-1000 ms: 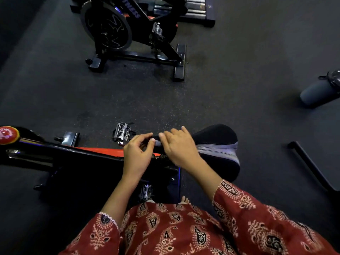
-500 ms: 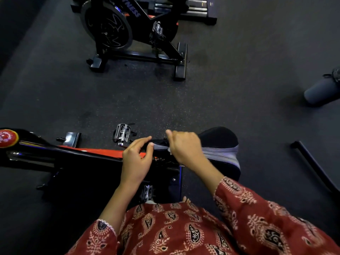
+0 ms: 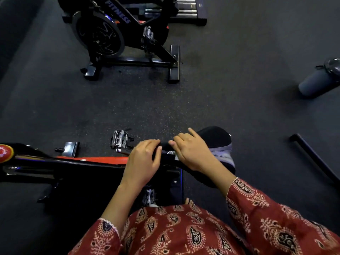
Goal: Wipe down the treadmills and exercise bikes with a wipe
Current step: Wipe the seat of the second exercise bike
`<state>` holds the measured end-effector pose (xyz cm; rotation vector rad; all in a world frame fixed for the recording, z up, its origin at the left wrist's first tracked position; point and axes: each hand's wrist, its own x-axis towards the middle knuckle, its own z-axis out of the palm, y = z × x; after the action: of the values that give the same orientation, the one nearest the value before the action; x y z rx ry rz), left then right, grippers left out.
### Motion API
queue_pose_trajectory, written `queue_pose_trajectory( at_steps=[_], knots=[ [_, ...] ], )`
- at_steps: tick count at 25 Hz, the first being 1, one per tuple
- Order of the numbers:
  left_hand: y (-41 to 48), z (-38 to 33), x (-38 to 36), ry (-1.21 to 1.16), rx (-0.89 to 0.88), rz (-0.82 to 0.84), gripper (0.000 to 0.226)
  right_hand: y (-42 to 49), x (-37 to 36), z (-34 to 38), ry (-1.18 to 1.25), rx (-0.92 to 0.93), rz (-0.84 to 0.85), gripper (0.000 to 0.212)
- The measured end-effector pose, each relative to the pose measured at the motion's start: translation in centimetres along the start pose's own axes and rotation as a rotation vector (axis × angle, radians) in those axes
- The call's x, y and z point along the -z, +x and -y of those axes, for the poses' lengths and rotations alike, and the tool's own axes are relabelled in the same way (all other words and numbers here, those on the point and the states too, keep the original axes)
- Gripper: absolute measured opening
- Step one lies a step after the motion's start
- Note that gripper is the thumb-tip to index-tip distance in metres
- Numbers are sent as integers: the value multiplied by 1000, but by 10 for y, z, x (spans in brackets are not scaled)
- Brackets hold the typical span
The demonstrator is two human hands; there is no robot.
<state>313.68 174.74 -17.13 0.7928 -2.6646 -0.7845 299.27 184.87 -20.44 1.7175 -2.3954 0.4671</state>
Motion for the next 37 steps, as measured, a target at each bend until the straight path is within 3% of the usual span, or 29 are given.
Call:
queue_pose_trajectory(
  at_steps=[3, 6, 9, 12, 15, 17, 21, 25, 28, 31, 34, 37],
  knots=[
    [18, -16, -8, 121, -105, 98, 44, -3, 14, -38, -90, -116, 106, 43],
    [32, -40, -26, 116, -221, 218, 48, -9, 31, -67, -17, -500, 283, 51],
    [35, -56, -47, 136, -318, 301, 54, -30, 43, -65, 217, -873, 229, 42],
    [34, -62, -59, 145, -454, 317, 54, -59, 55, -38, 277, -1003, 212, 49],
    [33, -67, -66, 139, -589, 302, 53, -77, 57, -19, 231, -1032, 373, 64],
    [34, -70, -71, 115, -661, 294, 52, -83, 55, -12, 133, -990, 349, 69],
    [38, -66, -77, 43, -825, 349, 57, -108, 38, 14, 42, -997, -13, 57],
    [48, -50, -67, 28, -982, 423, 51, -119, 7, 61, 500, -1178, -463, 63],
    [56, -26, -48, 53, -1082, 456, 50, -99, -30, 98, 315, -1144, -566, 58],
    [60, 7, -24, 28, -1091, 481, 48, -77, -48, 98, 104, -1222, -616, 54],
    [62, 40, -5, -15, -1089, 504, 48, -51, -56, 119, 145, -1010, -606, 51],
    [59, 69, 11, -103, -1072, 468, 48, -32, -59, 149, 220, -759, -481, 51]
  ],
)
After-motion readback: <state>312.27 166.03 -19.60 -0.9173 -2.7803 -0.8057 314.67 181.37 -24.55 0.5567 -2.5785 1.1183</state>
